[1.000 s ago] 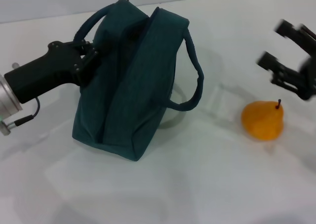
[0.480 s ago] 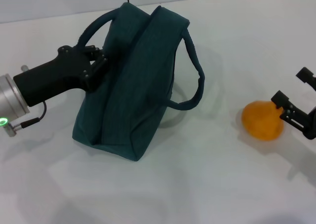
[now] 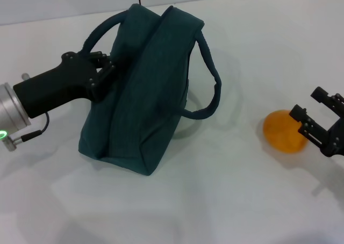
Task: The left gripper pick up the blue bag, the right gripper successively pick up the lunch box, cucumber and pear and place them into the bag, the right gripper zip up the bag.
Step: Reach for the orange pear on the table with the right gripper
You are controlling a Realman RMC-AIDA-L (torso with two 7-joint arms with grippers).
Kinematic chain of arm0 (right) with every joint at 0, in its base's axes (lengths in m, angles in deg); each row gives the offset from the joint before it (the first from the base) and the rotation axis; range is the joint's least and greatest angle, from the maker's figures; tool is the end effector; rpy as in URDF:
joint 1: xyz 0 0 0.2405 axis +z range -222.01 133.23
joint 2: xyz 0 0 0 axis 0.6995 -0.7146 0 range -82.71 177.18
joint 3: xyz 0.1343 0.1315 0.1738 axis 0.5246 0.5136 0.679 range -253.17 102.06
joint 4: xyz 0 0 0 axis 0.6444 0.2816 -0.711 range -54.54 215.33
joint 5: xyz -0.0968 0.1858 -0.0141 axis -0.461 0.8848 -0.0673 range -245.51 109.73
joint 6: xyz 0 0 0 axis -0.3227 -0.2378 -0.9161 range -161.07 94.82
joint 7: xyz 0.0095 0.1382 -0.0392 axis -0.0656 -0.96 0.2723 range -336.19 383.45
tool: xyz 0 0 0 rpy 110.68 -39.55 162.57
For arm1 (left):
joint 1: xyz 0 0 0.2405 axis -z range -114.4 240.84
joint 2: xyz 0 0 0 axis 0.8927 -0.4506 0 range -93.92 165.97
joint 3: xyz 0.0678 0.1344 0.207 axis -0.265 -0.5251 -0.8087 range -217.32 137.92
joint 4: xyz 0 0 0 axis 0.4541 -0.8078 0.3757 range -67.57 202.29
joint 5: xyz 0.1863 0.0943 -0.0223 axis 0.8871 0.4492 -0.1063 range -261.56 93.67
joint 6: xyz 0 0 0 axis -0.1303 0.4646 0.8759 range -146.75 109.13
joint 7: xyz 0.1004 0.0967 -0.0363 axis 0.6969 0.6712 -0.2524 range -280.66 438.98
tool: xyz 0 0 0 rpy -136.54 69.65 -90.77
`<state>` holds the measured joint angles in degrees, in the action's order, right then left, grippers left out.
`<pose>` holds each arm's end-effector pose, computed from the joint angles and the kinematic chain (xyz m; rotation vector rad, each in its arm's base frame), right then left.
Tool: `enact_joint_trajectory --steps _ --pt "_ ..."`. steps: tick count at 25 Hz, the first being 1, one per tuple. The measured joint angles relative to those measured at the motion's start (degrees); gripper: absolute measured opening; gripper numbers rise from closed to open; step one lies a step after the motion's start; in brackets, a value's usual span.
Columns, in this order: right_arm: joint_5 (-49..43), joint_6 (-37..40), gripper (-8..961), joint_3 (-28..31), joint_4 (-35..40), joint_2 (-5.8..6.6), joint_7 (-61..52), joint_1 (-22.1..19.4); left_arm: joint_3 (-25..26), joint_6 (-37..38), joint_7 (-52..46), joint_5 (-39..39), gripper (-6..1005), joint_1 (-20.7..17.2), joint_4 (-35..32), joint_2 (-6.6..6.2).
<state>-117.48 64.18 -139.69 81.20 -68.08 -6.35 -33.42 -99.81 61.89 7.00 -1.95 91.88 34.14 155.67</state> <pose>0.3471 0.2029 -0.0013 -1.9498 0.5259 1.0266 -0.2204 0.3430 -0.0208 -2.5569 -0.5263 -1.0434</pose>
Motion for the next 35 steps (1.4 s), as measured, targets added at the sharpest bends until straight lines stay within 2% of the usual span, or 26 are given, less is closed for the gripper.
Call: enact_joint_trajectory --steps 7,12,18,23,35 --pt "-0.27 -1.89 674 -0.36 -0.06 0.0 -0.05 0.66 0.0 -0.02 0.0 0.0 57 -0.01 -0.01 -0.03" --pt "-0.31 -2.71 676 -0.38 -0.36 0.0 -0.14 0.72 0.0 -0.02 0.08 0.01 57 -0.01 -0.01 -0.03" --pt "-0.34 -2.69 501 -0.38 -0.63 -0.05 0.22 0.68 0.03 -0.02 0.6 0.01 57 -0.02 0.02 -0.03" --pt "-0.34 -3.08 418 -0.38 -0.63 -0.08 0.28 0.63 0.0 -0.02 0.61 0.01 57 -0.08 0.15 -0.03" --pt "-0.33 -3.93 313 -0.11 -0.71 -0.09 0.31 0.62 0.04 -0.02 0.62 -0.13 57 -0.17 0.17 0.06"
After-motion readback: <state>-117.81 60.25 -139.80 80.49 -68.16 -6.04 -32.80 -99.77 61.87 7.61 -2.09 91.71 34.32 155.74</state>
